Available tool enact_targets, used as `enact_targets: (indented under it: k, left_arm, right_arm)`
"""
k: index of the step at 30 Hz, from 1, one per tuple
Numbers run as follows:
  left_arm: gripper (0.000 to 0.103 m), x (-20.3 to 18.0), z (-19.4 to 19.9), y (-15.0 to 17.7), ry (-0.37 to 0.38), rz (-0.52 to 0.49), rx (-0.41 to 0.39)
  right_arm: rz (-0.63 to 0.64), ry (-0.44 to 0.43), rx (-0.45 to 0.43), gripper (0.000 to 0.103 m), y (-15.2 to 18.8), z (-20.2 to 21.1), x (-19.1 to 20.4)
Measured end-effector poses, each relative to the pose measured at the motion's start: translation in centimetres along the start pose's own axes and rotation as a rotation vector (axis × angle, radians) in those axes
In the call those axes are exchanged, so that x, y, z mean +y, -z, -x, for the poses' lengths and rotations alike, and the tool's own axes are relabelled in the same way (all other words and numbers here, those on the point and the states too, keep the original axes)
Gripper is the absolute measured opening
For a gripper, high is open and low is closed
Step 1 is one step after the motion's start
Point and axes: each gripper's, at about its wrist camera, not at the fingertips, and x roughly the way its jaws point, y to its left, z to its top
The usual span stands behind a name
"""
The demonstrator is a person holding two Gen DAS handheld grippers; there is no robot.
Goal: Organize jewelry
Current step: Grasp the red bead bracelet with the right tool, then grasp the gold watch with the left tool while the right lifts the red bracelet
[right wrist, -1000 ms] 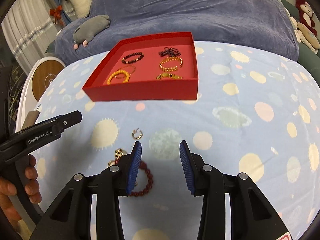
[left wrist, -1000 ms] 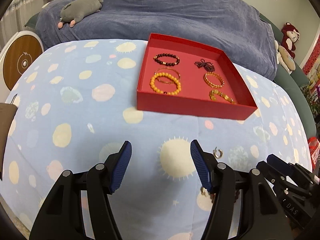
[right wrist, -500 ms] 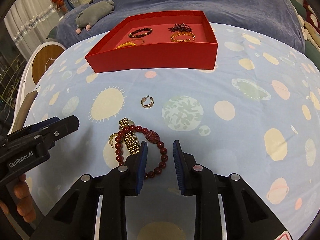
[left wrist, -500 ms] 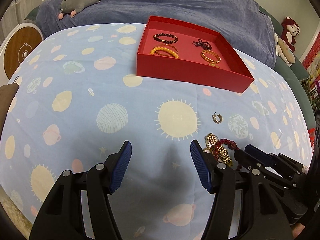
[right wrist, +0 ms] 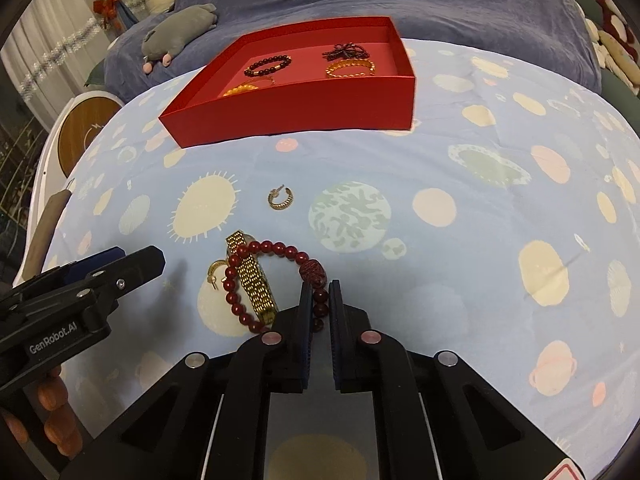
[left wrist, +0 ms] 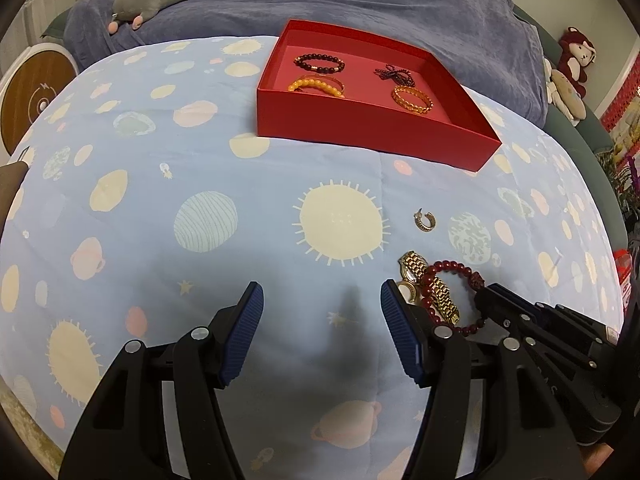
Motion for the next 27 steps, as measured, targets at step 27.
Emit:
enact_targets:
  k: [27]
  left_arm:
    - [0.027,-5.6,-3.4,-0.3,0.063,-0.062,0.029]
  right_arm:
    - [-0.116,-0.016,0.032,0.008,3.6,2.4,-3.1]
